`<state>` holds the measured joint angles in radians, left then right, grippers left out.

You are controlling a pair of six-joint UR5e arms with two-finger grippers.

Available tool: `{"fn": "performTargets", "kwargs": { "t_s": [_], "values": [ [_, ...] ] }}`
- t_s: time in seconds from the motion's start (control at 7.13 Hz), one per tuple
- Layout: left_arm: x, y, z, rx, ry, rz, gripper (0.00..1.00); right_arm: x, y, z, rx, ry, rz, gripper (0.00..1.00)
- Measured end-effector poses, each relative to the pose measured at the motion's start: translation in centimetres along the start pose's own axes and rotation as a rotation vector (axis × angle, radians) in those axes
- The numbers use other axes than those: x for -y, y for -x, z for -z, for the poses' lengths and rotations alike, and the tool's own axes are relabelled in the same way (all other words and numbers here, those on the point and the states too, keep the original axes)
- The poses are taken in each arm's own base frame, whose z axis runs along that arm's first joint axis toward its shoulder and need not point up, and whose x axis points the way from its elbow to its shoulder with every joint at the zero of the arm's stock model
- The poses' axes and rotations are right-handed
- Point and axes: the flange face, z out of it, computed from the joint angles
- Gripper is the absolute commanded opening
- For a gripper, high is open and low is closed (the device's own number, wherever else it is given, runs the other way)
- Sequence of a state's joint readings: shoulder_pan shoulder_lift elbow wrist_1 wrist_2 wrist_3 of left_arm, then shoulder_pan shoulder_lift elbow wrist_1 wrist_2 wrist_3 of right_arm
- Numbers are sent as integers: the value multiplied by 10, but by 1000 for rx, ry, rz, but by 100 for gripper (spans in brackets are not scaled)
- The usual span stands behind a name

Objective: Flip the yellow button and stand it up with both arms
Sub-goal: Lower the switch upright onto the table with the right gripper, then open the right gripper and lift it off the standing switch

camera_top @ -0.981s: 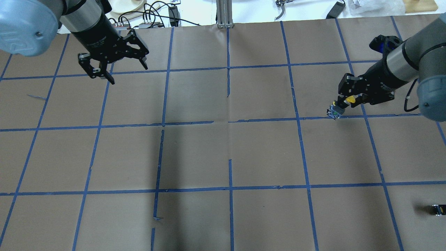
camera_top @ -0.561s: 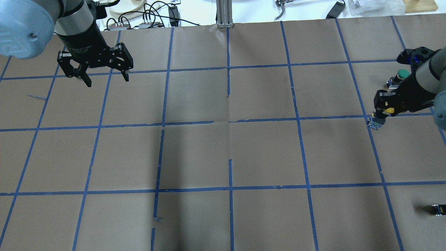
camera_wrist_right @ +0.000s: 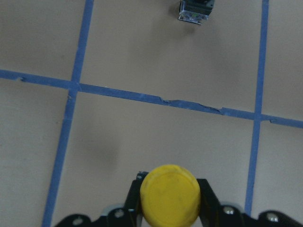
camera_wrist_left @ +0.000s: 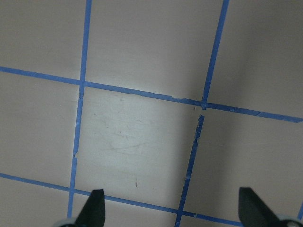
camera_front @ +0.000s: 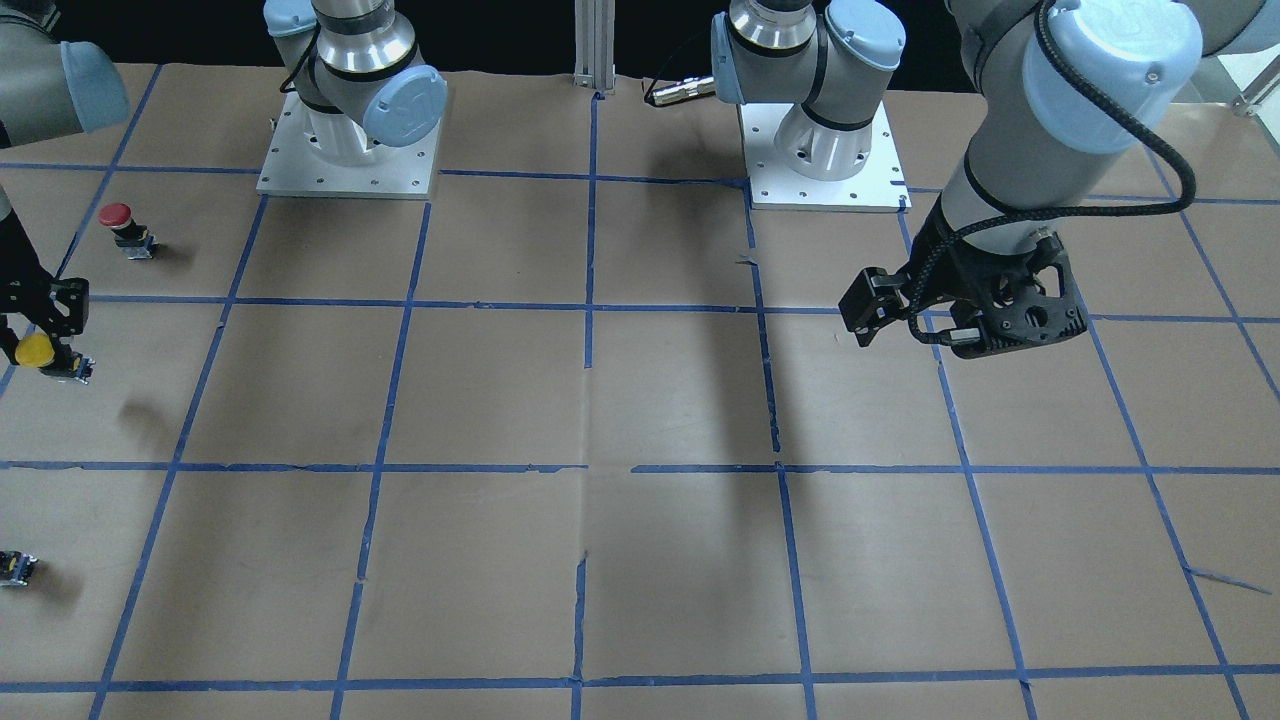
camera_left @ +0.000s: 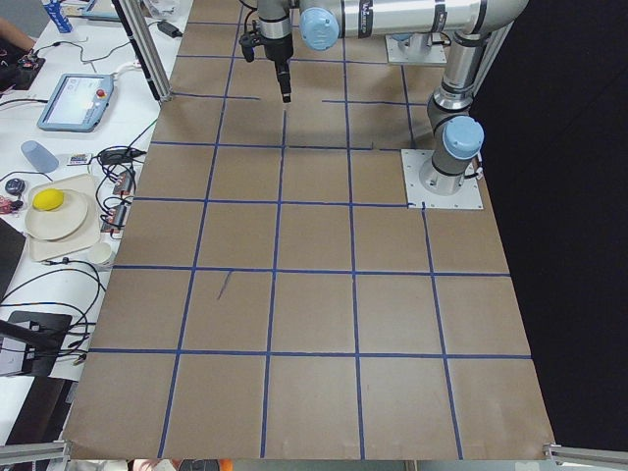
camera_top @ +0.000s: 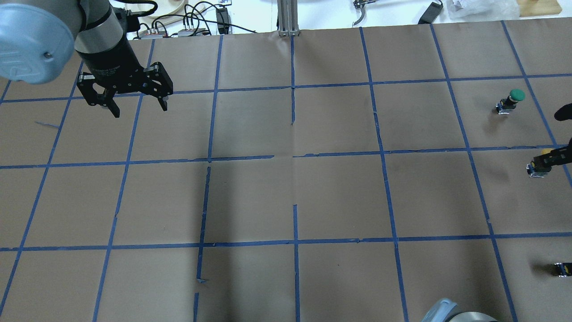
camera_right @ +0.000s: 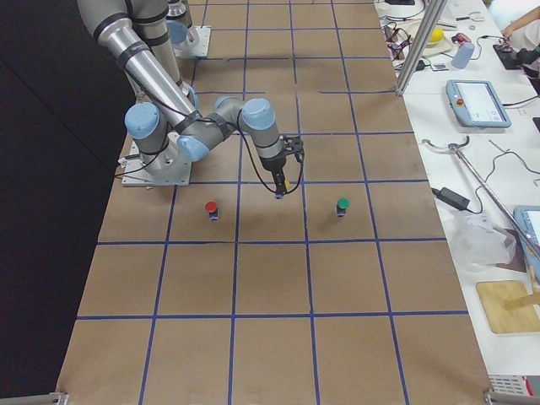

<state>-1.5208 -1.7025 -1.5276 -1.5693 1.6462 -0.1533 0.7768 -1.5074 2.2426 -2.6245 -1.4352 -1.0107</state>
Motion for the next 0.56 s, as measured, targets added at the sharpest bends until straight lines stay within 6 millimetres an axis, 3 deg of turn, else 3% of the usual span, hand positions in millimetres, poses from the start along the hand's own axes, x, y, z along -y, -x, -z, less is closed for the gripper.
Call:
{"fn": "performTargets", "kwargs": {
  "t_s": [0.28,0.56],
  "values": [
    [-10,-7,14,-9,-31,33,100,-25,-15,-24,25,-39,30,21],
    [-23,-6,26,-13,-55,23,100,-33,-20,-32,48,-57,19,21]
  ]
}}
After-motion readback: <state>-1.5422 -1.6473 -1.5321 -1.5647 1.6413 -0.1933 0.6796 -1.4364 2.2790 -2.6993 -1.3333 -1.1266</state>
